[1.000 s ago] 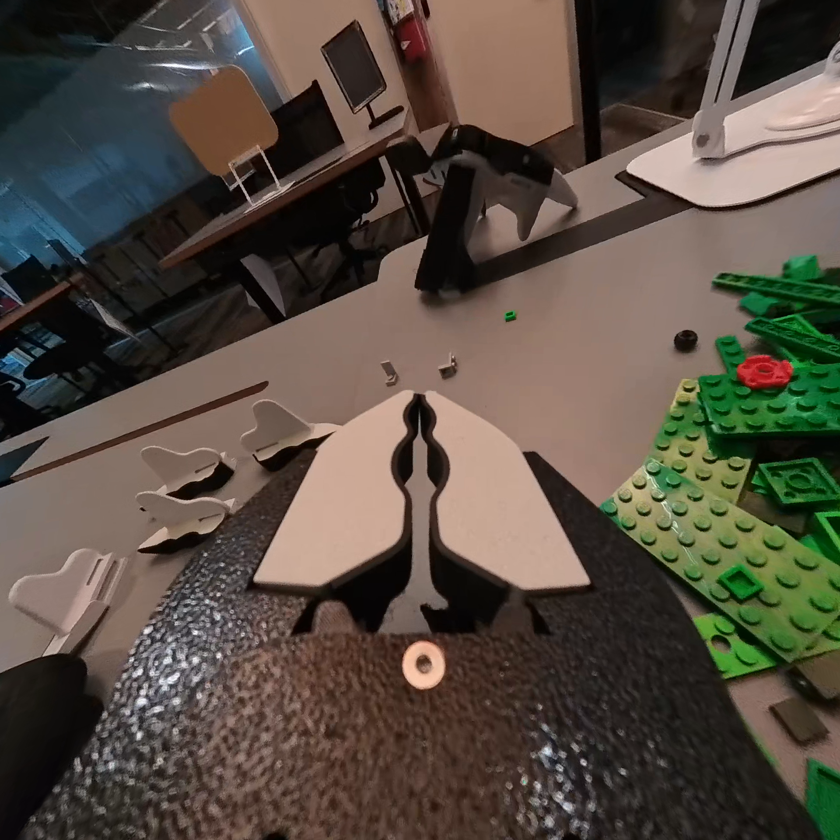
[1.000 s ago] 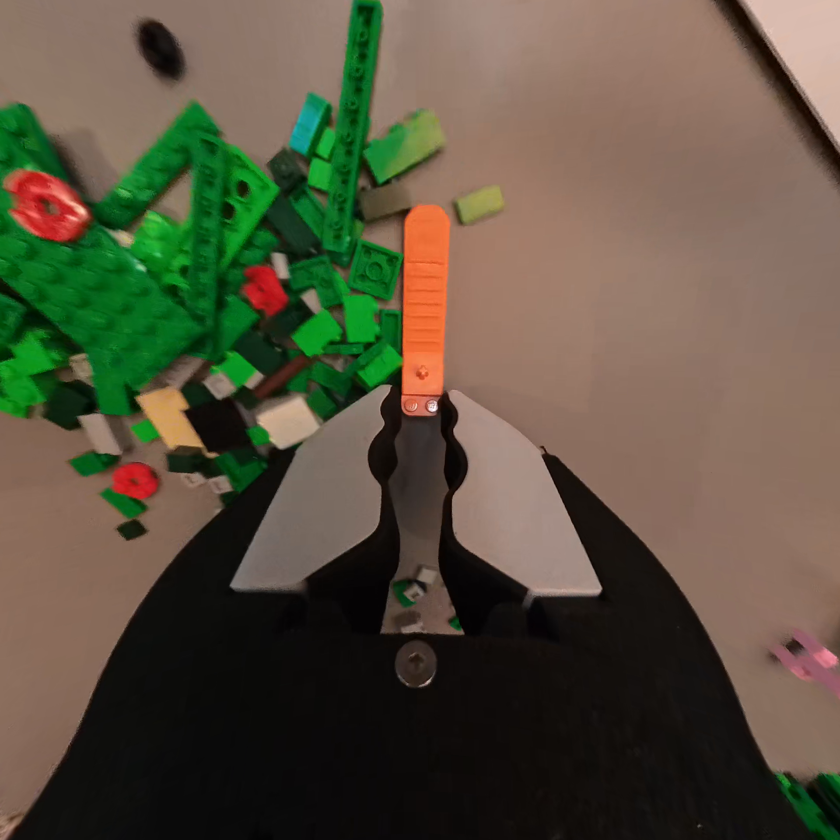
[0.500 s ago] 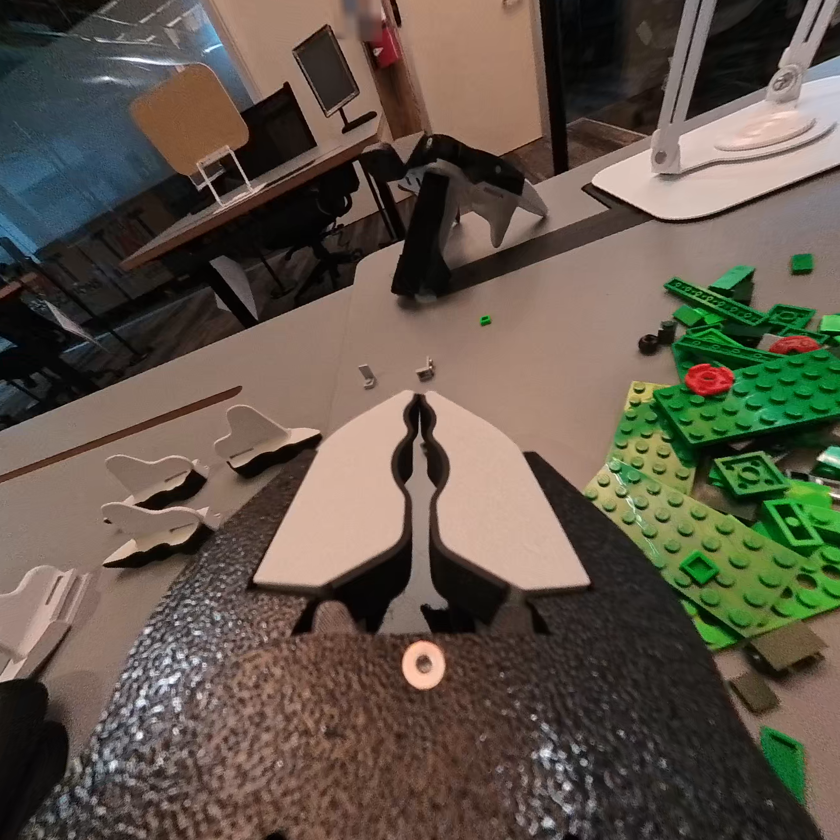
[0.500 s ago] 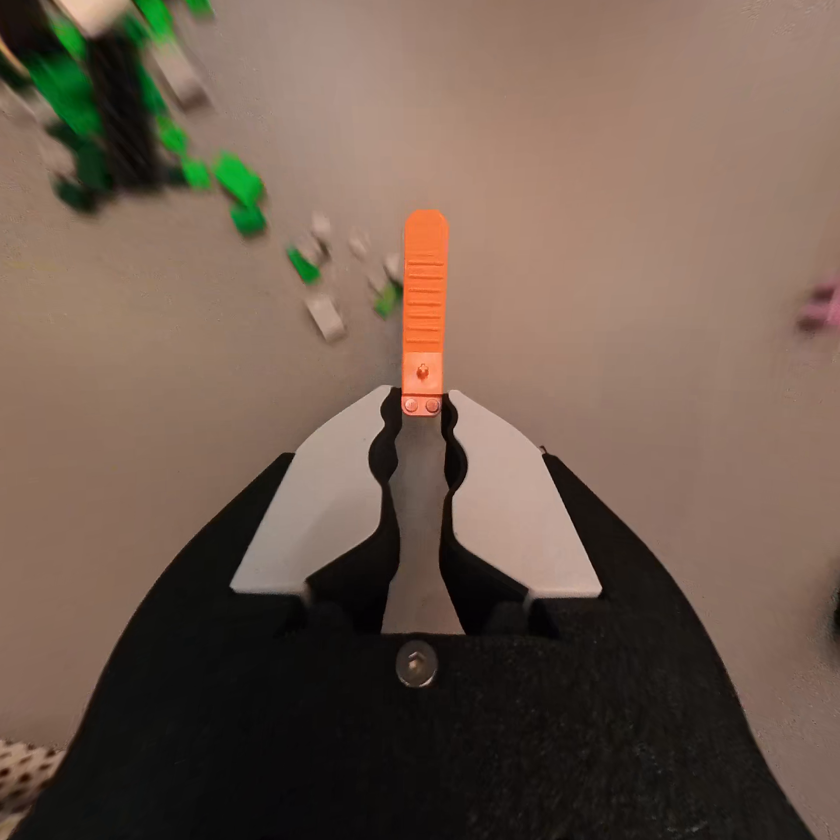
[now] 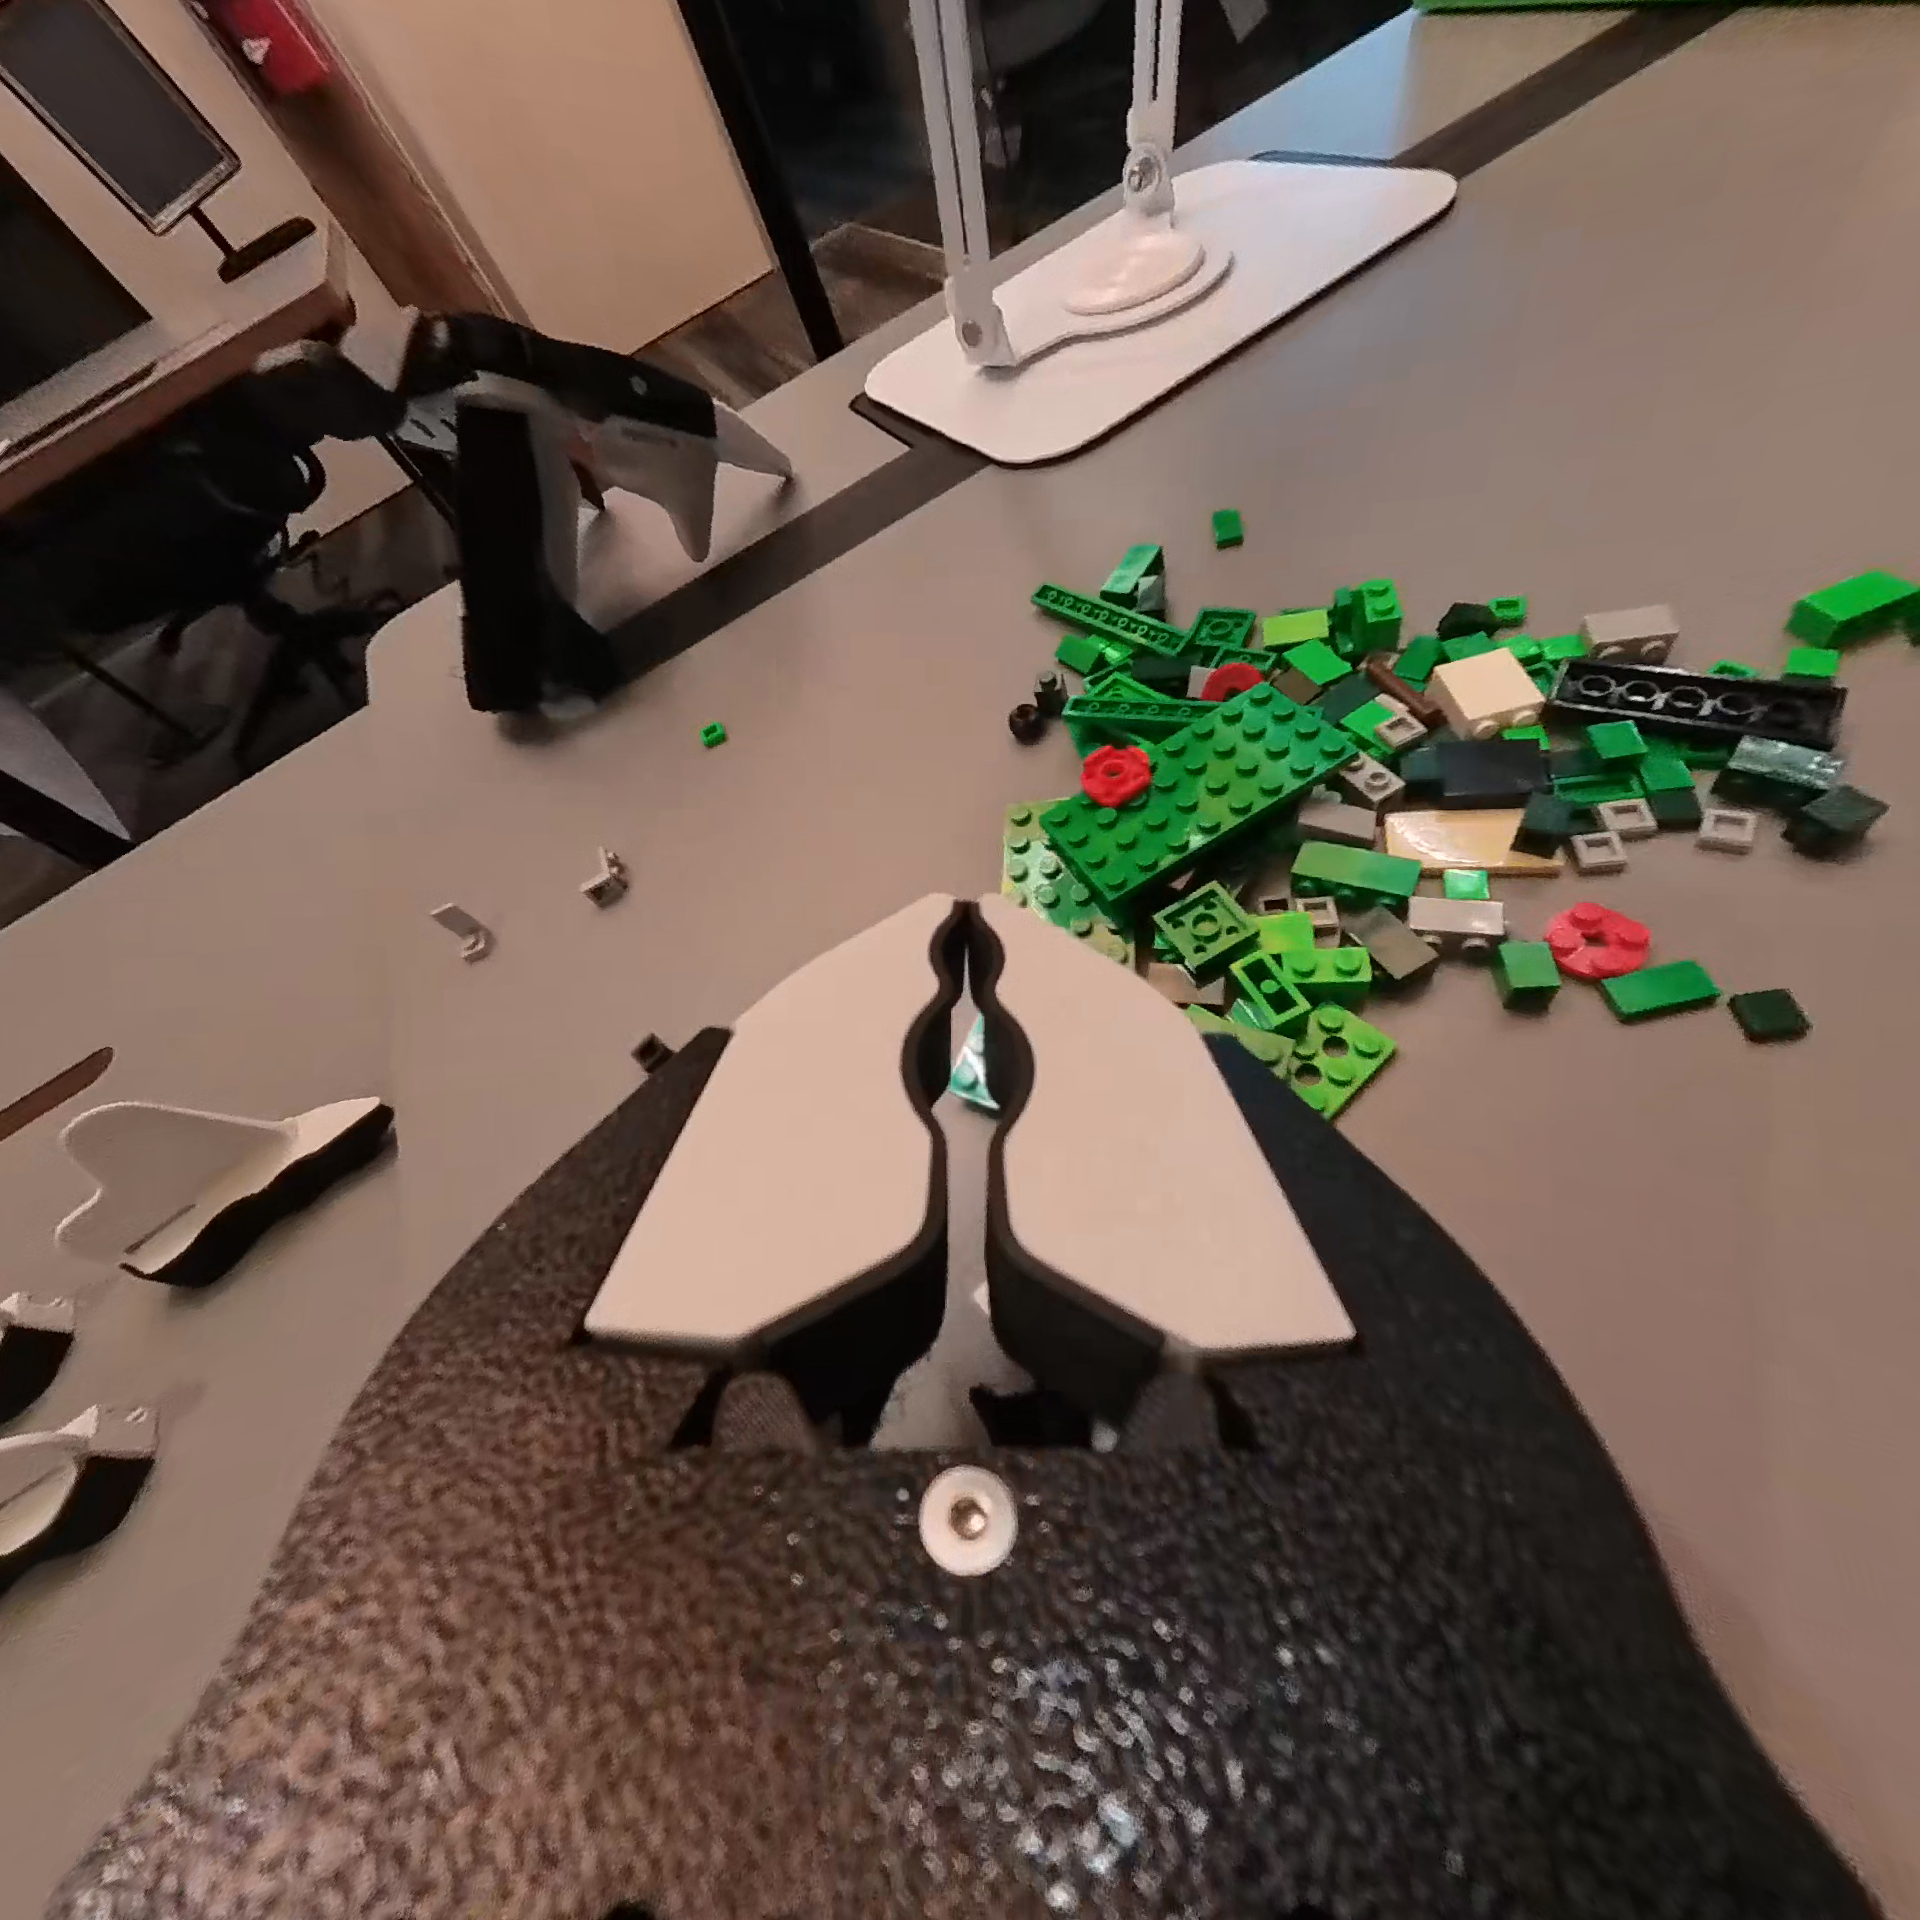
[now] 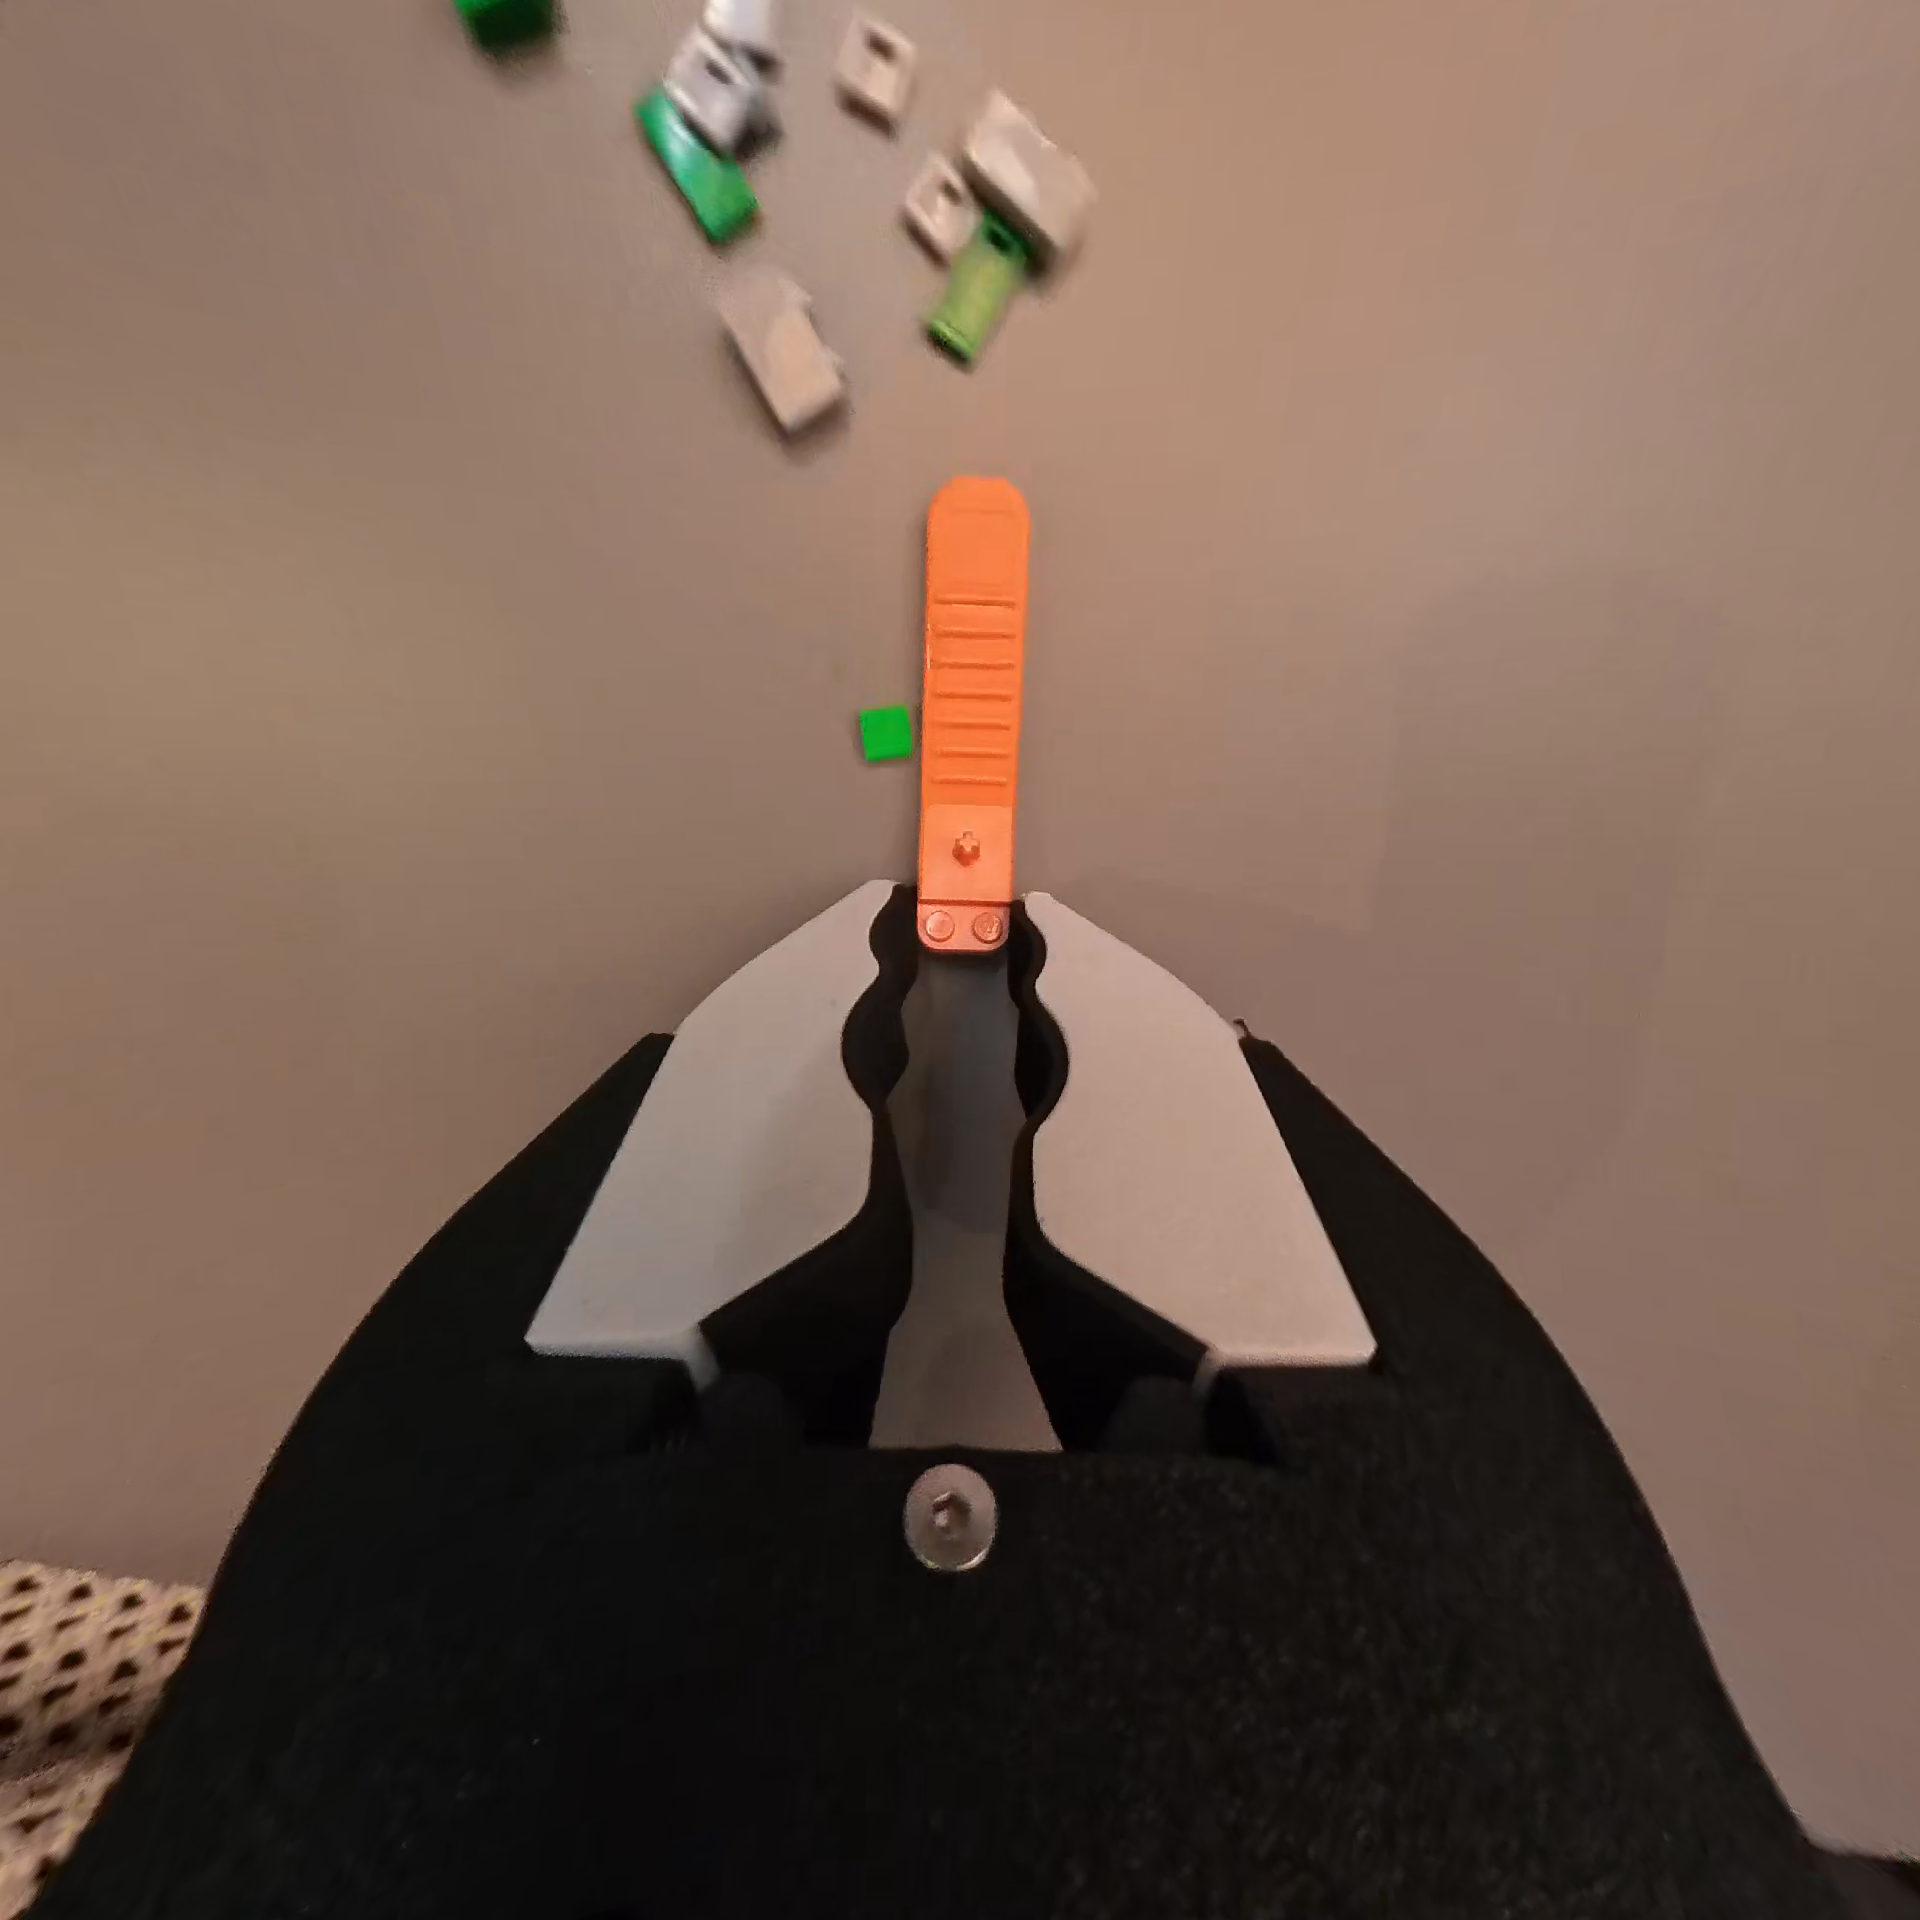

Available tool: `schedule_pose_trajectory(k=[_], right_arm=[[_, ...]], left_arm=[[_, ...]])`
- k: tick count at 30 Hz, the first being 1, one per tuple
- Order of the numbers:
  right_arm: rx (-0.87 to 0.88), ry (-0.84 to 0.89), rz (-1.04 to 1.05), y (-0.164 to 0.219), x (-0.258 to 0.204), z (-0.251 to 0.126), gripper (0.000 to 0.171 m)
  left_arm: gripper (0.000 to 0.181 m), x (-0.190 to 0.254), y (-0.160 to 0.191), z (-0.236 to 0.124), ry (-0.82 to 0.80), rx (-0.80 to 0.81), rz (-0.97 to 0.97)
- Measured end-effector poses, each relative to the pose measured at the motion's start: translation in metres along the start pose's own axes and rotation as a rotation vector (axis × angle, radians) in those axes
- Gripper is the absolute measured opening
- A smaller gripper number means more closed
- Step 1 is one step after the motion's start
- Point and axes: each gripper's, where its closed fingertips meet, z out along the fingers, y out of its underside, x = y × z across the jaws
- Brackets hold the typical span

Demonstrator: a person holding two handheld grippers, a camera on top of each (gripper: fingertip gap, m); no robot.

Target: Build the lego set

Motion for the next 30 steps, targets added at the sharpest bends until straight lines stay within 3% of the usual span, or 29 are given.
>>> schedule_pose_trajectory(k=[13,22,25,30], right_arm=[[0.024,-0.031,-0.22,-0.098,-0.069,0.017,0.016],[0.04,-0.069,-0.383,-0.143,-0.121,0.02,0.016],[0.104,-0.055,-0.337,-0.141,-0.102,0.003,0.016],[0.116,0.054,-0.064,-0.1,-0.003,-0.007,0.016]], left_arm=[[0.0,-0.007,0.002,0.0,-0.033,0.009,0.0],[0.0,-0.015,0.006,0.001,-0.056,0.007,-0.025],[0.0,-0.017,0.006,0.0,-0.06,0.007,-0.033],[0.0,0.004,-0.003,-0.002,0.1,0.047,0.023]])
